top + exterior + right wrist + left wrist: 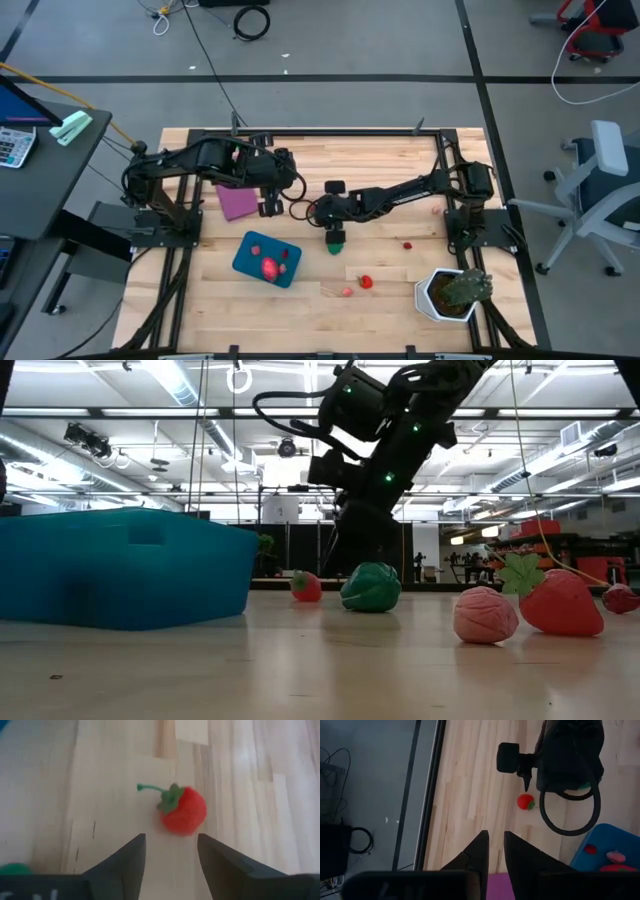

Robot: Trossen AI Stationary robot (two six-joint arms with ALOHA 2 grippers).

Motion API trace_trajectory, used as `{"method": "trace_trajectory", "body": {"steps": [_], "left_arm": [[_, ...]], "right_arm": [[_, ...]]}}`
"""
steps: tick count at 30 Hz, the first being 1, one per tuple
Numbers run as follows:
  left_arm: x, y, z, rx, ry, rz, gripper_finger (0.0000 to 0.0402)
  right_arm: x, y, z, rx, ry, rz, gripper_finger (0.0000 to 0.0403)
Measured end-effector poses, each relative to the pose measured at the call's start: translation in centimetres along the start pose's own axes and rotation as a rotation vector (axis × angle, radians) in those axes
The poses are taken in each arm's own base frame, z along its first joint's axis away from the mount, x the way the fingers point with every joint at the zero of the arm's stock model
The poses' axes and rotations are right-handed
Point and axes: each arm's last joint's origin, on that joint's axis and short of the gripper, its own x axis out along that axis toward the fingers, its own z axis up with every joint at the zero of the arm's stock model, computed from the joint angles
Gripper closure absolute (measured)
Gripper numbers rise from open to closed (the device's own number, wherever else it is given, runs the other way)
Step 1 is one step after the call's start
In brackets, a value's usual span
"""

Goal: Pick and placing Produce into tupperware
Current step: Put the strawberry into the blue bin

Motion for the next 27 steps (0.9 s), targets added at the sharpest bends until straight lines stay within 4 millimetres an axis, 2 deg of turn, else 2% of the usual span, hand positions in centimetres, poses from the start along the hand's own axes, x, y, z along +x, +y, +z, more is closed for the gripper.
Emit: {"method": "trace_trajectory", "body": {"steps": [4,13,18,27], "left_arm": [[0.0,0.0,0.0,0.000,0.000,0.000,0.0334],[0.0,0.0,0.0,0.001,-0.001,0.000,0.0342],[0.0,0.0,0.0,0.002,-0.001,0.000,0.0338],[0.0,0.0,0.0,0.052,-0.001,0.000,0.0346]], "right_arm": [[0.0,0.0,-0.1,-0.118,0.009,0.003,0.0192],[0.2,-0.7,0.5,-0.192,-0.054,-0.024,0.0140],[0.3,-1.3,0.9,-0.177,-0.128,0.022,0.0135],[0.6,-2.8,0.6,-0.103,-0.130,0.049,0.0135]]}}
